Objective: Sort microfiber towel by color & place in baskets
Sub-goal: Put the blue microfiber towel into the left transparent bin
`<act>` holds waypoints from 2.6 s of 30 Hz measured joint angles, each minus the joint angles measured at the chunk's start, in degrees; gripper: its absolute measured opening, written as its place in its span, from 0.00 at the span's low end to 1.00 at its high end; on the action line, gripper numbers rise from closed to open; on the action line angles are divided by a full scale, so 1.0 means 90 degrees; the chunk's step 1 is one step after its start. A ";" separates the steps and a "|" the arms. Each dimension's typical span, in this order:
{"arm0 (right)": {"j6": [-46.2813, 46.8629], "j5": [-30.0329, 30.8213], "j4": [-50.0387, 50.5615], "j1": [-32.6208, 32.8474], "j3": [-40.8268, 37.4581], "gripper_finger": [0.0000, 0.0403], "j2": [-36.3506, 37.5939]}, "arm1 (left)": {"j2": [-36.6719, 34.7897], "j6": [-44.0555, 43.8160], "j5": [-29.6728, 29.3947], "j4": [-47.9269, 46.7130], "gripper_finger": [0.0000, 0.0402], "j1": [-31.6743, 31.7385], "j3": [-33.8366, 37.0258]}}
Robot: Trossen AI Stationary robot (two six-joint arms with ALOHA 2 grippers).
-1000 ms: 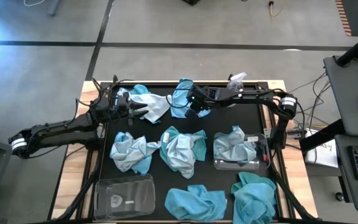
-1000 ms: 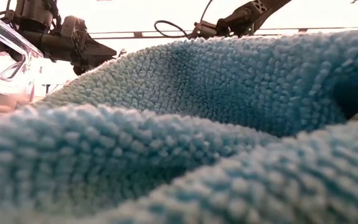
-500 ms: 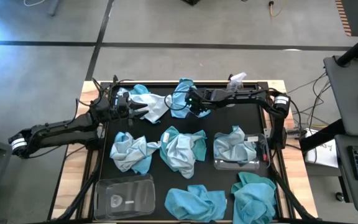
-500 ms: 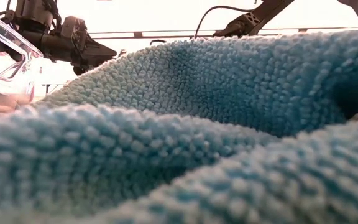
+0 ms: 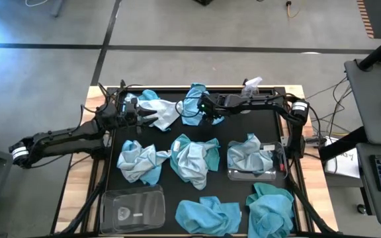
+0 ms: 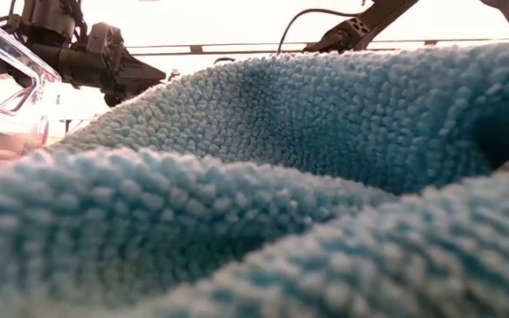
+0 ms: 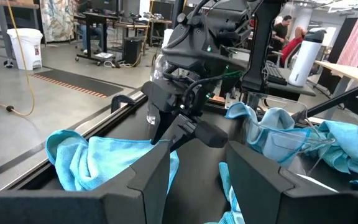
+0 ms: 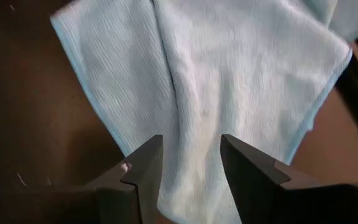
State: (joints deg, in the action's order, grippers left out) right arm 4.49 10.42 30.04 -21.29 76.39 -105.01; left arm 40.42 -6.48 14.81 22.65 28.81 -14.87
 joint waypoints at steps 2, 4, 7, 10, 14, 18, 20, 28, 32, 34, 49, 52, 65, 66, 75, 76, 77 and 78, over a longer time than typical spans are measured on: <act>0.0131 0.0005 0.0090 -0.0032 -0.0018 0.40 -0.0002 | 0.0000 0.0000 -0.0001 -0.0001 0.36 -0.0001 0.0000; 0.0255 0.0005 0.0233 -0.0076 -0.0019 0.40 -0.0002 | 0.0000 0.0000 0.0000 0.0000 0.36 0.0000 0.0000; 0.0260 0.0005 0.0332 -0.0132 -0.0037 0.40 -0.0002 | 0.0000 0.0000 0.0002 0.0000 0.36 -0.0002 0.0000; 0.0260 -0.0010 0.0338 -0.0151 -0.0057 0.40 -0.0006 | 0.0000 0.0000 0.0001 0.0000 0.36 -0.0001 0.0000; 0.0214 -0.0287 0.0338 -0.0151 -0.0060 0.40 -0.0007 | 0.0000 0.0000 0.0002 0.0000 0.36 0.0000 0.0000; 0.0240 -0.0492 0.0336 -0.0151 -0.0060 0.40 -0.0007 | 0.0000 0.0000 0.0002 0.0000 0.36 -0.0001 0.0000; 0.0243 -0.0492 0.0336 -0.0160 -0.0060 0.40 -0.0007 | 0.0000 0.0000 0.0002 0.0000 0.36 -0.0001 0.0000; 0.0249 -0.0493 0.0333 -0.0188 -0.0123 0.40 -0.0008 | 0.0000 0.0000 0.0009 -0.0002 0.36 0.0001 0.0000; 0.0345 -0.0495 0.0336 -0.0193 -0.0202 0.40 -0.0010 | 0.0000 0.0000 0.0018 -0.0002 0.36 -0.0001 0.0000; 0.0347 -0.0493 0.0336 -0.0193 -0.0218 0.40 -0.0012 | 0.0000 0.0000 0.0019 -0.0002 0.36 -0.0001 0.0000; 0.0339 -0.0543 0.0239 -0.0197 0.0062 0.40 -0.0940 | 0.0000 0.0000 0.0028 0.0002 0.36 0.0000 0.0000; 0.0277 -0.0545 0.0266 -0.0196 0.0329 0.40 -0.1214 | -0.0002 0.0002 0.0031 -0.0004 0.36 0.0001 0.0000; -0.0078 -0.0547 0.0499 -0.0195 0.1117 0.18 -0.1294 | 0.0005 0.0002 0.0031 -0.0006 0.36 0.0001 0.0000; -0.0080 -0.0544 0.0524 -0.0195 0.1128 0.14 -0.1294 | 0.0005 0.0002 0.0031 -0.0008 0.36 0.0001 0.0000; -0.0091 -0.0544 0.0895 -0.0193 0.1130 0.02 -0.1203 | 0.0005 0.0002 0.0028 -0.0007 0.36 0.0001 0.0000; -0.0087 -0.0544 0.0911 -0.0193 0.1130 0.02 -0.1149 | 0.0005 0.0002 0.0028 -0.0007 0.36 0.0001 0.0000; -0.0087 -0.0544 0.0929 -0.0193 0.1130 0.02 -0.1078 | 0.0005 -0.0001 0.0028 -0.0007 0.36 0.0001 0.0000; -0.0086 -0.0544 0.0946 -0.0193 0.1130 0.02 -0.0995 | 0.0005 -0.0005 0.0028 -0.0005 0.36 0.0001 0.0000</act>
State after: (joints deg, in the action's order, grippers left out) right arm 3.71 5.52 38.55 -23.03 86.56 -113.97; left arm 40.47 -6.53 15.07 22.61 28.82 -14.87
